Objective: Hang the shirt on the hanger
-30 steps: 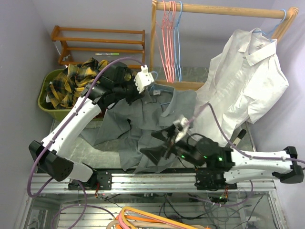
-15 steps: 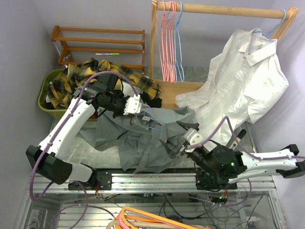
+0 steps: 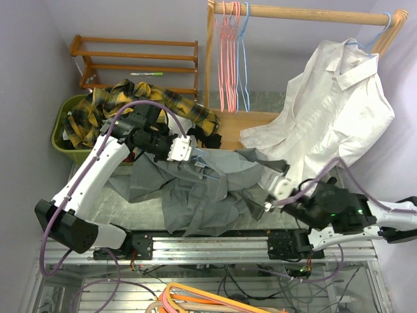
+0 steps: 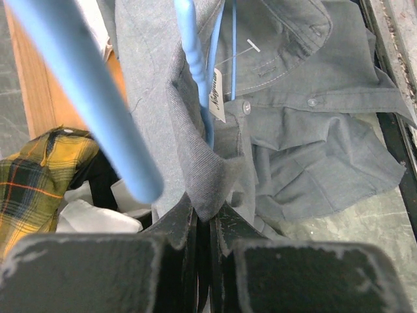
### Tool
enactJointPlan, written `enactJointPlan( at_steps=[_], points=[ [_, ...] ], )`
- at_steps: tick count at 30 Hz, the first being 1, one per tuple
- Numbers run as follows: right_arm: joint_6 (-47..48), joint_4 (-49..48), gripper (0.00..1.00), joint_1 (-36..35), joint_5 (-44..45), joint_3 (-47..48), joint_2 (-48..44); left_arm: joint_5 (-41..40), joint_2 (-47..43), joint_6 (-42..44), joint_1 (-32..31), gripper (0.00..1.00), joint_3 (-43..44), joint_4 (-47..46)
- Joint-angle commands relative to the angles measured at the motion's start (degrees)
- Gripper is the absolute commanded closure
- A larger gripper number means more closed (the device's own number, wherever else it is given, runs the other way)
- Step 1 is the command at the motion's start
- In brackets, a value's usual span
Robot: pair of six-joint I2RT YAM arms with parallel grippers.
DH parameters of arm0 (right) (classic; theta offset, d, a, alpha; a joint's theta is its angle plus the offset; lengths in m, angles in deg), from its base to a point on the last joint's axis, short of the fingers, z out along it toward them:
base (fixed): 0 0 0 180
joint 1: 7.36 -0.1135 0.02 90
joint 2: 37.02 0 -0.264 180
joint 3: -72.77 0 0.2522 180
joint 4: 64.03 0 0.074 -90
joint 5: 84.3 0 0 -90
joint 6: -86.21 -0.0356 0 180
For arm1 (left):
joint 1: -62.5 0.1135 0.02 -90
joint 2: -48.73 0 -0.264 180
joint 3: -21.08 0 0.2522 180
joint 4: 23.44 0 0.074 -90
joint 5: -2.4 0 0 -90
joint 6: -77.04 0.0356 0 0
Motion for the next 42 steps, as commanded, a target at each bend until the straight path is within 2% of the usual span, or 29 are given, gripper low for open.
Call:
enactJointPlan(
  at_steps=[1,3,4,5,6,7,8,9,12,14,15,17,21,24,30,35,42],
  points=[
    [-0.1,8.4,0.0,0.5,0.3,-0.8,3.8,0.9,0.2,-4.1,0.5,0.93,-0.4,-6.1],
    [1.9,0.6,0.0,4.7,0.8,-4.6,4.9,0.1,0.2,-6.5,0.6,0.93,-1.4,-8.5],
    [3.1,-4.9,0.0,10.8,-0.3,-7.3,6.5,-0.3,0.1,-7.9,0.6,0.93,-1.9,-9.9],
    [2.6,-8.3,0.0,21.4,-6.6,-8.2,9.7,-0.7,-0.1,-9.6,0.7,0.93,-2.4,-11.4],
    [0.4,-10.0,0.01,34.8,-15.3,-7.1,14.2,-1.4,-0.3,-11.3,0.7,0.93,-2.9,-13.1],
    [-5.0,-12.0,0.05,46.3,-19.4,-3.7,19.0,-2.3,-0.7,-12.8,0.7,0.93,-3.5,-14.8],
    [-6.3,-16.0,0.06,46.5,-15.0,-2.4,19.7,-3.1,-1.2,-14.1,0.8,0.93,-4.3,-16.2],
    [-5.4,-17.5,0.05,46.5,-16.1,0.7,18.5,-3.7,-2.2,-15.3,0.9,0.93,-5.1,-17.9],
    [-8.6,-14.9,0.04,55.3,-33.1,7.7,17.1,-4.9,-3.9,-18.0,1.0,0.93,-7.1,-21.3],
    [-9.9,-12.8,0.04,60.2,-42.6,9.1,18.7,-4.9,-4.1,-18.5,1.0,0.93,-7.1,-21.5],
    [-10.9,-11.2,0.05,63.6,-50.4,9.2,19.5,-4.7,-4.1,-18.1,1.1,0.93,-7.0,-20.9],
    [-14.4,-14.1,0.07,69.4,-64.2,5.6,18.8,-4.5,-4.2,-18.1,1.1,0.93,-6.9,-20.7],
    [-24.4,-28.3,0.13,79.5,-88.9,-7.5,15.5,-4.5,-4.7,-19.8,1.1,0.93,-6.4,-21.4],
    [-27.7,-33.5,0.19,81.3,-95.9,-12.5,17.9,-3.9,-4.7,-21.1,1.1,0.93,-5.3,-21.1],
    [-27.5,-36.6,0.19,81.0,-102.6,-13.4,24.5,-2.9,-4.0,-22.2,1.1,0.93,-3.3,-19.1],
    [-19.9,-33.5,0.19,76.7,-98.6,-14.3,25.5,-1.3,-2.1,-20.4,1.1,0.93,-1.7,-16.6],
    [-13.3,-33.8,0.21,71.1,-88.1,-15.1,26.7,2.7,1.2,-14.4,1.1,0.93,1.9,-10.0]
  ],
)
